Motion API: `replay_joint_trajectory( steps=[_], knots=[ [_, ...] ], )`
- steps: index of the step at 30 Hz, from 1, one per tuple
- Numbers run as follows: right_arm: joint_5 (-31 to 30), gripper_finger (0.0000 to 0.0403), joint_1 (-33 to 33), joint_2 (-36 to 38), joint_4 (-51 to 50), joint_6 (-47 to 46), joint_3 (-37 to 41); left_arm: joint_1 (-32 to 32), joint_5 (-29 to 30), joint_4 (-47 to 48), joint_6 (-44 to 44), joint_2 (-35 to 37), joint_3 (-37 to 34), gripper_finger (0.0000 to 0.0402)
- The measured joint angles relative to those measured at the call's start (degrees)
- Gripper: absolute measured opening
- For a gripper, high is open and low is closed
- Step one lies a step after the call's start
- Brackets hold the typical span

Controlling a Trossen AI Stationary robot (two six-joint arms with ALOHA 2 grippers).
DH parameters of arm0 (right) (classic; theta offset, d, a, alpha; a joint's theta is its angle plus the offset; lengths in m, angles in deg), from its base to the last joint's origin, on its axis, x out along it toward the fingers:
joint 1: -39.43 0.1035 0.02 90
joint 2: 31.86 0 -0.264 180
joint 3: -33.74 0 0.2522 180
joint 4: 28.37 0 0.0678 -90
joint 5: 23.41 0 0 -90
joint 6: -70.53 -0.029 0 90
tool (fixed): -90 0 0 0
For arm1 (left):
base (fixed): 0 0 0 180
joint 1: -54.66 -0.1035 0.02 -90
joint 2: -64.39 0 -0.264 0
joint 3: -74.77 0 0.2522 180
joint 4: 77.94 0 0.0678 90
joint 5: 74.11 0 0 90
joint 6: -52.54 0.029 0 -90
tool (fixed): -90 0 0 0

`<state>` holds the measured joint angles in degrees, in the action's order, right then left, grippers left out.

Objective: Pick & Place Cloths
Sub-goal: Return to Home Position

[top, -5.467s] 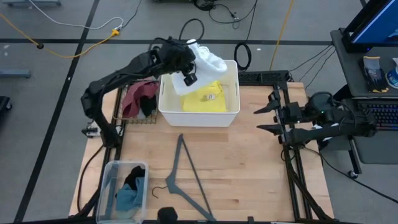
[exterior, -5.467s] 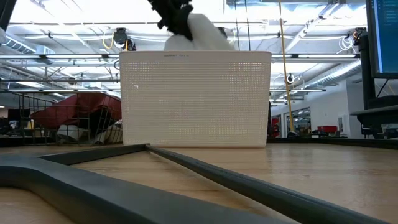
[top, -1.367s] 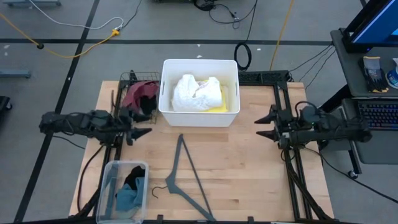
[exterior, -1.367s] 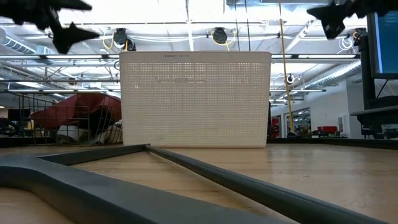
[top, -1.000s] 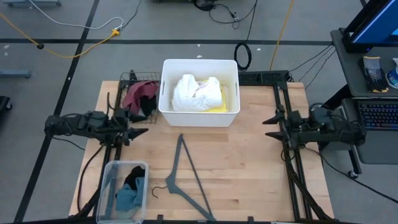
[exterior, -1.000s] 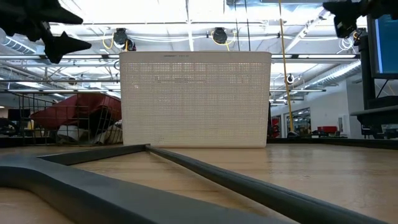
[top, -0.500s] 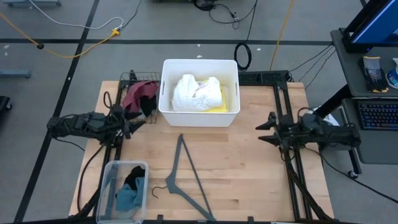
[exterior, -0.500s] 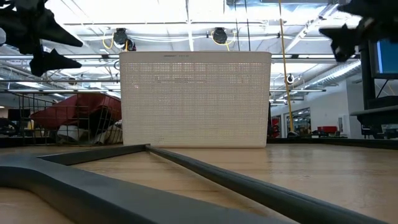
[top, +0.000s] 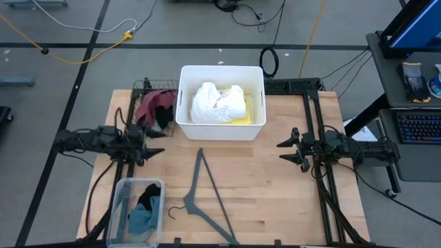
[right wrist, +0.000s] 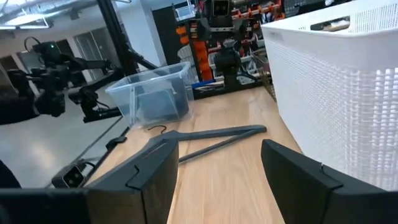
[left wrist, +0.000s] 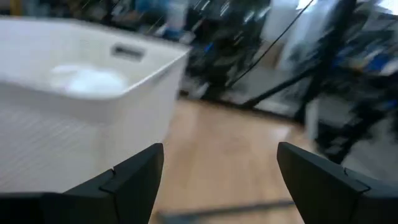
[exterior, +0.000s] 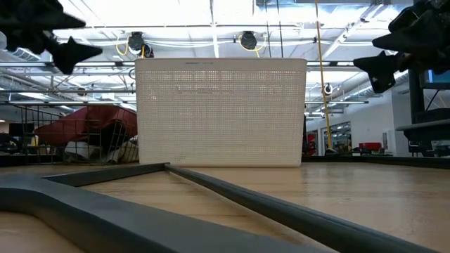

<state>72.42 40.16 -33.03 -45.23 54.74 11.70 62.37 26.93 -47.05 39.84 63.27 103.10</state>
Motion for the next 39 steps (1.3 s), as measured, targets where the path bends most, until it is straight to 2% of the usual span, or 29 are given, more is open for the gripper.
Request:
replay_joint_trajectory(
  steps=[2,7,14,19,22,31,39],
  knots=[
    [0.0,0.0224,0.0,0.0,0.3,0.8,0.0,0.0,-2.7,-6.7,0.0,0.0,-3.2,0.0317],
    [0.0,0.0224,0.0,0.0,1.1,1.4,0.0,0.0,-3.6,-10.6,-2.4,0.0,-7.1,0.0323],
    [0.0,0.0224,0.0,0.0,1.3,3.3,0.0,0.0,-5.5,-14.3,6.1,0.1,-9.5,0.0324],
    [-0.2,0.0224,0.0,0.0,1.5,4.8,0.3,0.0,-8.5,-16.4,8.6,0.0,-11.8,0.0324],
    [-1.2,0.0224,0.0,0.0,2.1,4.8,1.4,0.0,-8.6,-19.8,8.4,0.0,-14.0,0.0324],
    [-1.5,0.0224,0.0,0.0,2.9,4.8,4.3,0.0,-4.8,-19.2,6.5,0.0,-13.8,0.0324],
    [-1.5,0.0224,0.0,-0.2,3.0,4.5,5.1,0.0,-4.9,-20.1,6.4,0.0,-13.8,0.0324]
  ],
)
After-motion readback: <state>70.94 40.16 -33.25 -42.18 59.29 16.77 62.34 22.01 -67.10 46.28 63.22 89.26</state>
